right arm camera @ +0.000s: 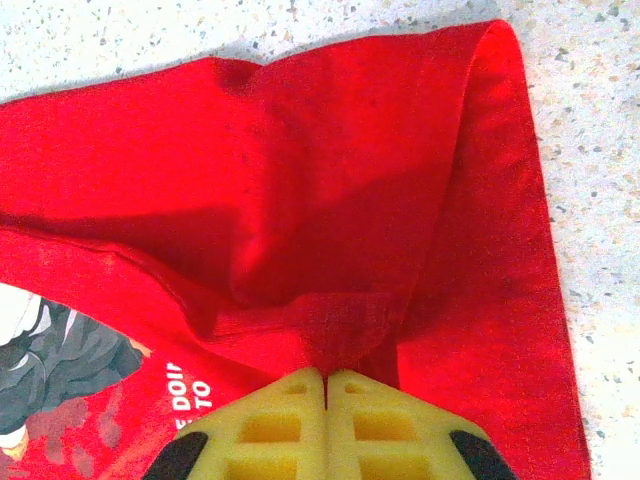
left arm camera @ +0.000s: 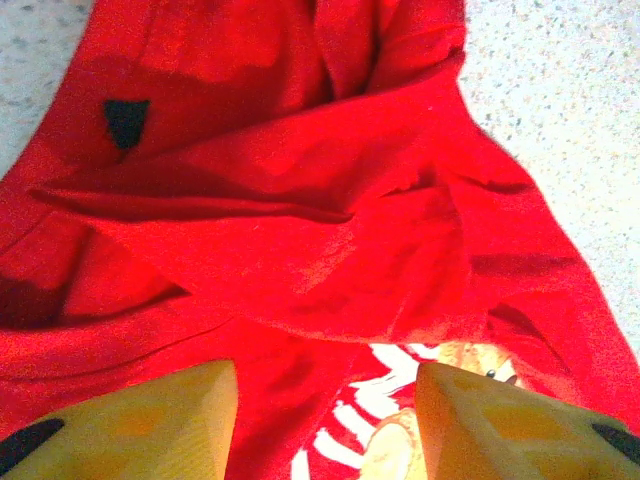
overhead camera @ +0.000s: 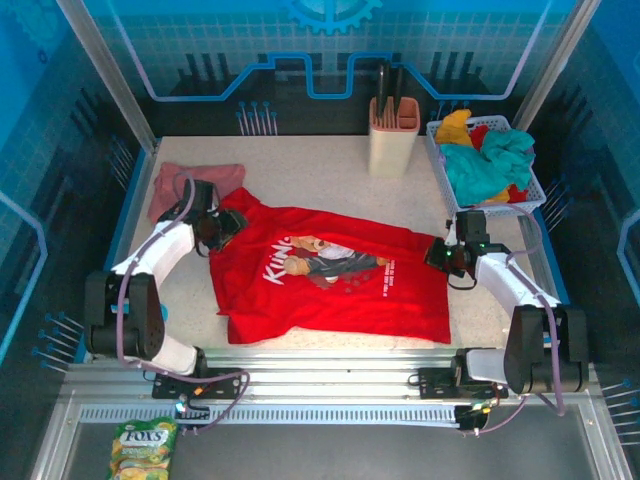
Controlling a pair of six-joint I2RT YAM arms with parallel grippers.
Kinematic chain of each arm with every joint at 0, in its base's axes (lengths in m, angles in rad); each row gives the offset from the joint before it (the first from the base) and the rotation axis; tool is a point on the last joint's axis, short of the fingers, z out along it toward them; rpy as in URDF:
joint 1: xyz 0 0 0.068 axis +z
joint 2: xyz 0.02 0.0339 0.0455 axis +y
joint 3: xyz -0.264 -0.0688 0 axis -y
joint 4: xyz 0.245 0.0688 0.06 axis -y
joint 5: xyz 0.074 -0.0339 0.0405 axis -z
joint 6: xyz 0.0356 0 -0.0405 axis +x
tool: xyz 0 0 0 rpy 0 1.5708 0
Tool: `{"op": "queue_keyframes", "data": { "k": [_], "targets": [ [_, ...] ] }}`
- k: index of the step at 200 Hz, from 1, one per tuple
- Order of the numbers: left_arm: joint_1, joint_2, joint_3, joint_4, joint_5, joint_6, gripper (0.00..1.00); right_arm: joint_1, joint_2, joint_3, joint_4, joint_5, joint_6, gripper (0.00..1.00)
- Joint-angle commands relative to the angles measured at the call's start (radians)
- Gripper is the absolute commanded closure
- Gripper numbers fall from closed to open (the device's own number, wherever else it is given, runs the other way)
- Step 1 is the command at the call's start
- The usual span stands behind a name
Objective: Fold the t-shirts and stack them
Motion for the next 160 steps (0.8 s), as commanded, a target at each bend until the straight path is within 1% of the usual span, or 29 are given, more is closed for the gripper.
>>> {"op": "queue_keyframes", "data": {
  "k": [1,11,22,33,46,60,75,91,109,116,135,160],
  "targets": [
    [-0.007,0.081,0.061,0.035,0.12,-0.039,0.52,-0.018,0.015,0.008,0.012,-0.022,-0.004,1.0],
    [-0.03,0.116,0.091,0.067,0.149,-0.05,0.52,-0.018,0.018,0.009,0.012,-0.024,-0.005,1.0],
    [-0.06,0.154,0.128,0.091,0.161,-0.04,0.49,-0.017,0.018,0.009,0.011,-0.025,-0.005,1.0],
    [-0.088,0.198,0.171,0.094,0.14,-0.016,0.48,-0.017,0.014,0.006,0.011,-0.025,-0.003,1.0],
    [-0.123,0.25,0.231,0.067,0.086,0.032,0.48,-0.018,0.009,0.004,0.011,-0.024,-0.005,1.0],
    [-0.164,0.309,0.318,-0.022,-0.024,0.098,0.48,-0.019,0.011,0.005,0.004,-0.02,-0.011,1.0],
    [-0.213,0.383,0.438,-0.155,-0.174,0.168,0.49,-0.02,0.01,0.008,-0.003,-0.015,-0.018,1.0],
    [-0.244,0.457,0.549,-0.281,-0.296,0.214,0.53,-0.024,0.008,0.014,-0.013,-0.011,-0.024,1.0],
    [-0.274,0.525,0.645,-0.397,-0.471,0.27,0.56,-0.028,0.006,0.015,-0.012,-0.013,-0.026,1.0],
    [-0.278,0.545,0.672,-0.431,-0.517,0.282,0.57,-0.03,0.005,0.016,-0.011,-0.015,-0.025,1.0],
    [-0.278,0.584,0.718,-0.473,-0.54,0.299,0.62,-0.031,0.008,0.021,-0.013,-0.022,-0.025,1.0],
    [-0.294,0.625,0.763,-0.532,-0.543,0.303,0.64,-0.032,0.01,0.02,-0.012,-0.023,-0.023,1.0]
  ]
}}
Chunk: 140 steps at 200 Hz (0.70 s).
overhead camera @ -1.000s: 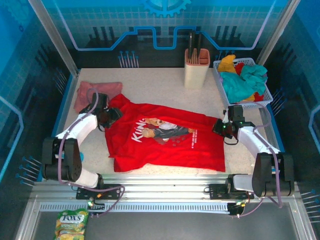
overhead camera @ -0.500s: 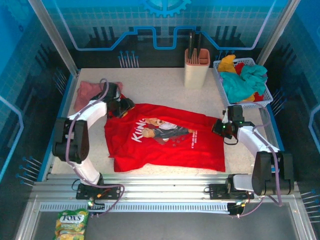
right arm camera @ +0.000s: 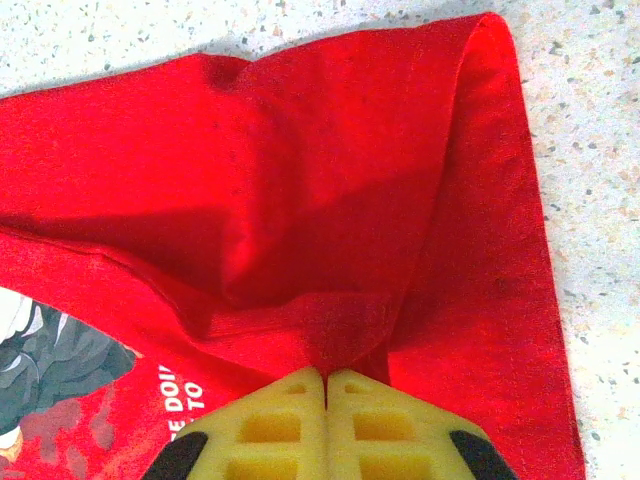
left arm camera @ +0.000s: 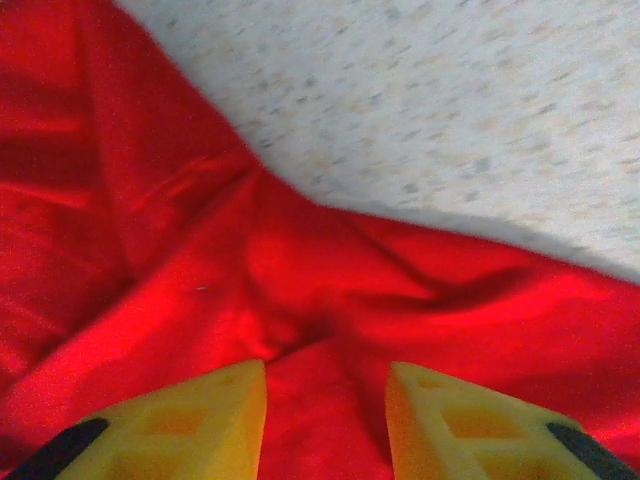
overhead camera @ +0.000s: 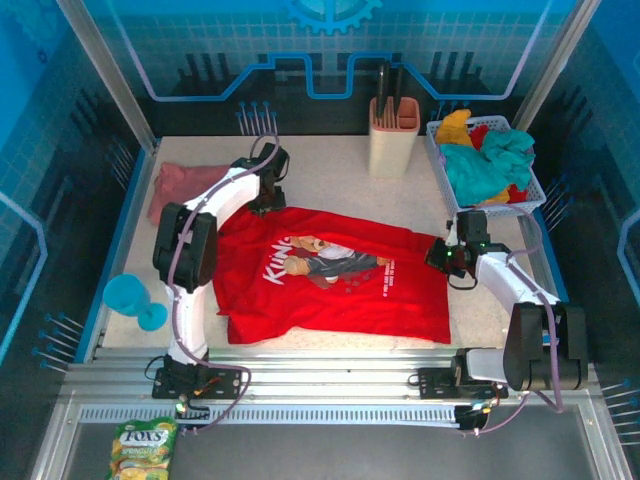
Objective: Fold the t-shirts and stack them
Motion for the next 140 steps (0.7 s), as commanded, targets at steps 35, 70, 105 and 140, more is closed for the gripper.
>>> {"op": "queue_keyframes", "data": {
  "k": [35,70,105,140],
  "targets": [
    [-0.038,0.044,0.02,-0.118,-0.054,0.017,0.61,-0.019,0.0,0.015,-0.004,-0.022,-0.01,1.0],
    [-0.052,0.044,0.015,-0.081,-0.039,-0.006,0.59,-0.02,0.006,0.015,-0.004,-0.02,-0.015,1.0],
    [-0.053,0.091,0.057,-0.134,-0.046,-0.015,0.62,-0.02,0.009,0.015,-0.001,-0.019,-0.015,1.0],
    [-0.056,0.086,0.014,-0.127,-0.041,-0.03,0.66,-0.02,0.009,0.015,-0.001,-0.02,-0.015,1.0]
  ]
}}
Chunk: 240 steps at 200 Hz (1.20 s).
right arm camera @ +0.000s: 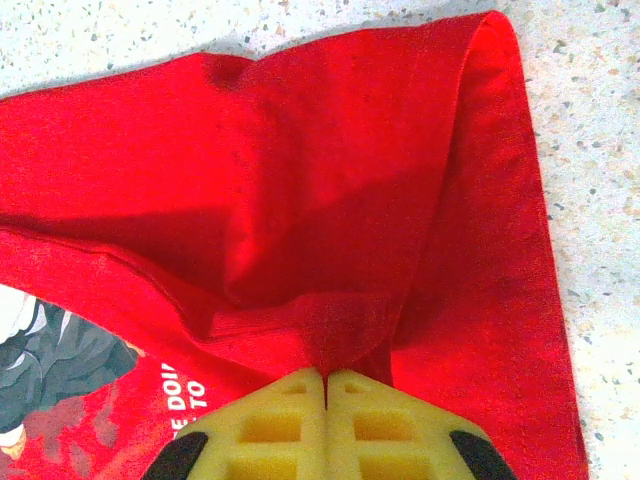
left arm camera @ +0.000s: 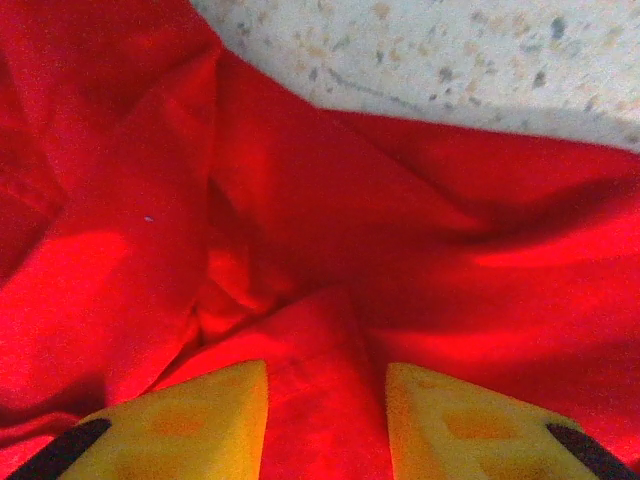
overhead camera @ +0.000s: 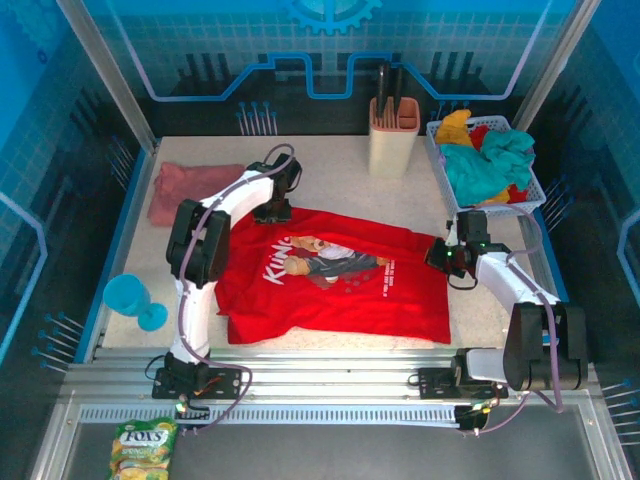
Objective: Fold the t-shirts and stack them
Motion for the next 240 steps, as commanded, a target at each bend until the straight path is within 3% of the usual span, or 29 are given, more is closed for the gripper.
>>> {"op": "queue_keyframes", "data": {
  "k": [1,44,89,114,152,160,178,183,192,202,221,240],
  "targets": [
    [-0.003,0.005,-0.021,-0.029,0.003,-0.023,0.66,-0.018,0.009,0.015,-0.002,-0.015,-0.015,1.0],
    [-0.023,-0.042,-0.046,-0.025,-0.011,-0.043,1.0,-0.017,0.007,0.015,-0.002,-0.014,-0.016,1.0],
    [-0.089,-0.185,-0.17,-0.02,-0.05,-0.133,1.0,-0.019,0.01,0.018,0.001,-0.017,-0.018,1.0],
    [-0.171,-0.298,-0.299,-0.009,-0.177,-0.223,1.0,-0.018,0.017,0.017,0.006,-0.027,-0.017,1.0],
    [-0.206,-0.417,-0.502,0.05,-0.107,-0.317,1.0,-0.02,0.019,0.017,0.006,-0.023,-0.029,1.0],
    [-0.219,-0.432,-0.529,0.055,-0.104,-0.328,0.95,-0.02,0.023,0.018,0.006,-0.023,-0.029,1.0],
    [-0.232,-0.446,-0.557,0.063,-0.096,-0.335,0.74,-0.02,0.035,0.017,0.016,-0.033,-0.028,1.0],
    [-0.231,-0.447,-0.559,0.063,-0.095,-0.335,0.66,-0.02,0.038,0.019,0.017,-0.035,-0.027,1.0],
    [-0.23,-0.453,-0.552,0.061,-0.097,-0.328,0.4,-0.019,0.045,0.022,0.017,-0.041,-0.026,1.0],
    [-0.229,-0.461,-0.525,0.039,-0.119,-0.312,0.25,-0.02,0.049,0.024,0.016,-0.044,-0.025,1.0],
    [-0.186,-0.472,-0.462,0.025,-0.086,-0.257,0.22,-0.02,0.045,0.022,0.018,-0.04,-0.026,1.0],
    [-0.086,-0.481,-0.437,0.074,0.03,-0.182,0.3,-0.02,0.045,0.023,0.017,-0.042,-0.025,1.0]
  ]
}}
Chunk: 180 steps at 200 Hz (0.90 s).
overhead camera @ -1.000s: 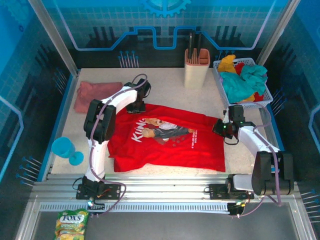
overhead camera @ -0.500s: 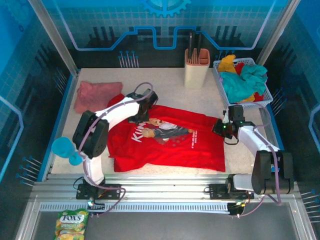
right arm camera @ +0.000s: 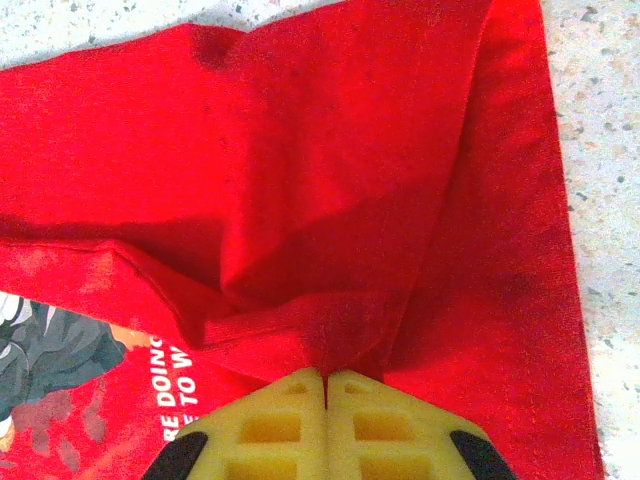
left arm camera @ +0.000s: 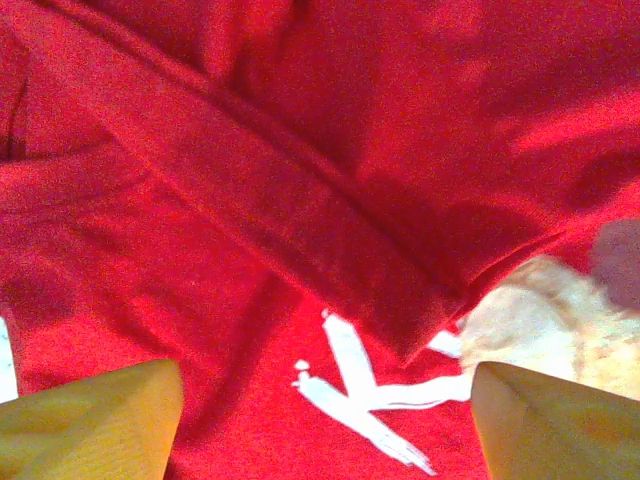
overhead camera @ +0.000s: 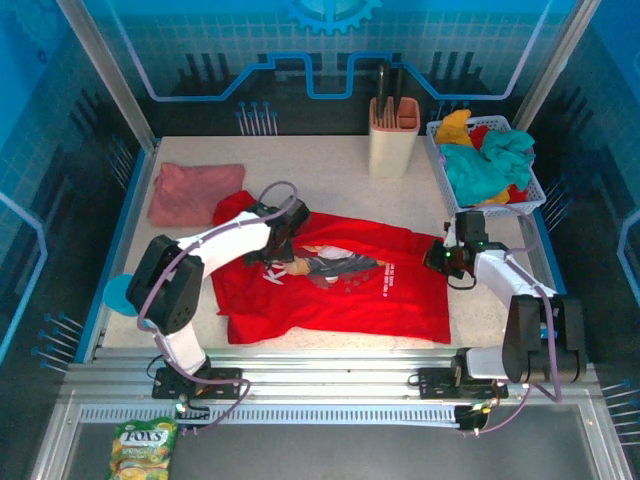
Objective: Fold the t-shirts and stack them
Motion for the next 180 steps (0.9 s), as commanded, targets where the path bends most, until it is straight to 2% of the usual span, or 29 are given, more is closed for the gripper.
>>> {"op": "queue_keyframes", "data": {
  "k": [1,17,36,74,99,121,180],
  "targets": [
    [0.108,-0.052,0.059,0.032,0.105,0.091,0.31,-0.02,0.004,0.022,0.01,-0.023,-0.01,1.0],
    [0.19,-0.048,0.087,0.046,0.177,0.133,0.37,-0.02,0.002,0.024,0.006,-0.025,-0.01,1.0],
    [0.288,-0.058,0.085,0.06,0.208,0.145,0.4,-0.022,-0.007,0.024,-0.002,-0.024,-0.011,1.0],
    [0.475,-0.081,-0.046,0.204,0.402,0.081,0.37,-0.023,-0.015,0.022,-0.002,-0.016,-0.009,1.0],
    [0.567,-0.075,-0.129,0.306,0.463,0.018,0.37,-0.023,-0.002,0.025,0.004,-0.026,-0.007,1.0],
    [0.614,-0.048,-0.163,0.377,0.521,-0.047,0.36,-0.023,0.003,0.027,0.004,-0.029,-0.007,1.0],
    [0.64,0.025,-0.182,0.487,0.581,-0.147,0.39,-0.023,-0.002,0.021,0.004,-0.025,-0.012,1.0]
  ]
}}
